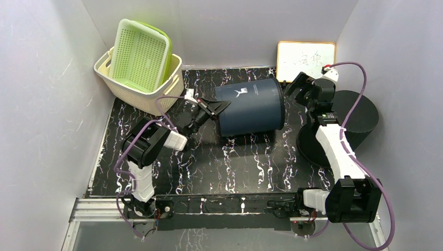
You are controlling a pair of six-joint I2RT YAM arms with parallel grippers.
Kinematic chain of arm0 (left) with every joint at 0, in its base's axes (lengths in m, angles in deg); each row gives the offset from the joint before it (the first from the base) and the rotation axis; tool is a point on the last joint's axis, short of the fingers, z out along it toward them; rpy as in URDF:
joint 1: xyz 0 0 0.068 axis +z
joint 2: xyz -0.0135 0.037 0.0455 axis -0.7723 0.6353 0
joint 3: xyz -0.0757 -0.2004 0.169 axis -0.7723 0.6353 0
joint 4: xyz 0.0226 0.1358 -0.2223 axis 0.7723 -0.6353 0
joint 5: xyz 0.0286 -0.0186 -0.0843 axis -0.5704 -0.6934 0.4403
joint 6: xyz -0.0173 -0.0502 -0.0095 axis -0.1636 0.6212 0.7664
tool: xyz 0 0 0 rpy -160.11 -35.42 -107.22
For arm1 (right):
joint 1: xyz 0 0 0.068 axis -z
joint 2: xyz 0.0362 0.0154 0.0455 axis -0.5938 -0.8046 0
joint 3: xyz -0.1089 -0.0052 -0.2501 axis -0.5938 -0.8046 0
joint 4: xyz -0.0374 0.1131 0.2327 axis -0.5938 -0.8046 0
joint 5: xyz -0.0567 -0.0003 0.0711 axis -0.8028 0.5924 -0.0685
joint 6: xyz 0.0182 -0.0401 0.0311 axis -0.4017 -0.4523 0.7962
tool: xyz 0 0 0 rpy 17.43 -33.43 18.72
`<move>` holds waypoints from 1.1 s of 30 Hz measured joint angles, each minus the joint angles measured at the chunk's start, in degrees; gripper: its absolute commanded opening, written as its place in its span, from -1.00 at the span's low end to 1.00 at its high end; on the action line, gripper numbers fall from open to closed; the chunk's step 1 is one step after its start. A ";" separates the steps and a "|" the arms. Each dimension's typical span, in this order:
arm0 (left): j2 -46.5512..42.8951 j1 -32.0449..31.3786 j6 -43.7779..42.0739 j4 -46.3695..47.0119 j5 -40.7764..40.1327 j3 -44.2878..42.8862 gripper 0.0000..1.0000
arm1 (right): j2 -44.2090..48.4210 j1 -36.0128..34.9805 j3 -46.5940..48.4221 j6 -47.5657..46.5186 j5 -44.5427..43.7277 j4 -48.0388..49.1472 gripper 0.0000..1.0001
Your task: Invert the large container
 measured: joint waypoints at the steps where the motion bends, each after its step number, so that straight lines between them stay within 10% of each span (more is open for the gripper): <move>1: -0.11 0.63 0.50 1.77 0.33 1.88 -1.00 | -0.09 0.02 0.00 0.00 0.02 0.02 0.96; 15: -4.17 7.41 3.54 5.99 3.30 9.79 -1.00 | -1.86 0.07 0.02 -0.59 7.98 1.68 0.96; 33: 15.19 -0.44 10.01 -3.80 2.75 -25.64 -1.00 | -2.38 0.44 3.45 -0.66 8.57 2.23 0.96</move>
